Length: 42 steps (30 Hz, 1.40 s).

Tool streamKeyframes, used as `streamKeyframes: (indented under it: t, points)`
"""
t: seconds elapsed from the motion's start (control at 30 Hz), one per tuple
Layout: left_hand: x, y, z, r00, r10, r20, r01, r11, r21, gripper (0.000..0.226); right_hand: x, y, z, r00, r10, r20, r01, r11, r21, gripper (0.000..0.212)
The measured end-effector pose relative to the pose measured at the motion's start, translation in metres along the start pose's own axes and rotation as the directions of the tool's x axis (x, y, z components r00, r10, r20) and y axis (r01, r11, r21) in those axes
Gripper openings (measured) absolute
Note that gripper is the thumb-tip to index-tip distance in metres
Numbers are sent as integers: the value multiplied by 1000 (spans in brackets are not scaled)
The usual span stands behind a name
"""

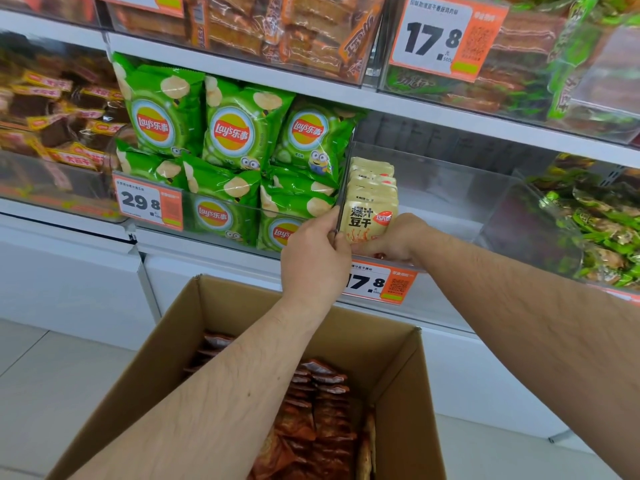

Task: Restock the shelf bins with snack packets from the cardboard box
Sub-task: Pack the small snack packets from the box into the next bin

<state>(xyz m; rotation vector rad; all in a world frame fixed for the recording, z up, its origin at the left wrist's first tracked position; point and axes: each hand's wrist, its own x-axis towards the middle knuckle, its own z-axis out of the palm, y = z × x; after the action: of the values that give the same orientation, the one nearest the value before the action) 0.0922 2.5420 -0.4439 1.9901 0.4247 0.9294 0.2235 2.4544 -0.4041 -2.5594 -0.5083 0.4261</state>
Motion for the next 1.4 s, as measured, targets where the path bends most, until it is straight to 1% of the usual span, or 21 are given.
streamKeyframes:
  t: [0.2, 0.23, 0.27, 0.3, 0.33, 0.4, 0.43, 0.47, 0.5, 0.53, 0.57, 0.6, 0.67, 0.77, 0.8, 0.9, 0.97, 1.1, 1.2, 1.27, 1.4]
  points:
    - [-2, -1, 0, 1000, -7, 21, 8, 998, -68, 35, -21, -3, -17, 991, 126, 32, -129, 984, 123, 53]
    - [-5, -2, -2, 999, -33, 22, 36, 992, -120, 34, -26, -4, -20, 991, 128, -39, -126, 991, 50, 59]
    - [-9, -5, -5, 997, -71, 10, 72, 984, -164, 33, -32, -3, -19, 980, 77, -185, -92, 993, -70, 62]
    - [-16, -9, -9, 994, -104, -16, 99, 976, -193, 31, -39, 1, -14, 930, -53, -365, -15, 983, -181, 61]
    - [-26, -16, -12, 991, -128, -48, 115, 971, -208, 28, -52, 4, -5, 823, -244, -514, 112, 955, -274, 54]
    - [-51, -34, -17, 983, -172, -69, 153, 964, -217, 19, -87, 8, 24, 551, -537, -639, 390, 843, -372, 29]
    - [-63, -45, -19, 979, -203, -38, 191, 962, -197, 16, -103, 11, 41, 530, -587, -612, 470, 804, -364, 19]
    - [-74, -57, -18, 972, -234, 24, 235, 961, -143, 16, -114, 14, 59, 600, -592, -539, 491, 803, -336, 12]
    - [-82, -71, -16, 955, -275, 115, 282, 958, -49, 17, -118, 18, 78, 730, -549, -408, 449, 834, -321, 10]
    - [-96, -86, -15, 918, -330, 222, 323, 944, 66, 16, -120, 27, 101, 865, -455, -211, 369, 863, -345, 11]
    - [-103, -97, -14, 878, -367, 307, 334, 929, 157, 16, -116, 34, 118, 944, -331, -21, 297, 872, -390, 15]
    - [-111, -107, -13, 838, -399, 372, 337, 915, 224, 15, -110, 44, 136, 969, -185, 166, 240, 869, -434, 21]
    - [-127, -123, -12, 759, -469, 452, 357, 880, 313, 14, -102, 67, 175, 866, 55, 496, 213, 857, -469, 28]
    - [-138, -133, -12, 696, -495, 520, 344, 866, 363, 13, -104, 104, 226, 627, 264, 733, 297, 788, -538, 30]
    - [-140, -136, -12, 687, -500, 527, 346, 863, 368, 12, -106, 113, 240, 569, 303, 764, 349, 753, -558, 32]
    - [-142, -143, -13, 675, -527, 516, 392, 849, 354, 12, -110, 132, 266, 516, 393, 761, 364, 704, -610, 45]
    - [-143, -147, -15, 669, -544, 507, 421, 839, 345, 12, -114, 143, 281, 533, 414, 738, 384, 659, -647, 49]
    - [-143, -154, -20, 658, -571, 491, 456, 821, 345, 12, -121, 166, 312, 504, 440, 743, 472, 580, -664, 68]
    - [-144, -157, -27, 640, -598, 483, 483, 802, 352, 11, -122, 164, 307, 522, 388, 760, 520, 561, -644, 56]
    - [-142, -160, -36, 593, -625, 507, 507, 779, 367, 14, -117, 152, 295, 535, 325, 780, 560, 555, -616, 39]
    - [-136, -164, -56, 403, -617, 676, 466, 774, 429, 37, -96, 107, 254, 581, 166, 797, 508, 691, -514, 24]
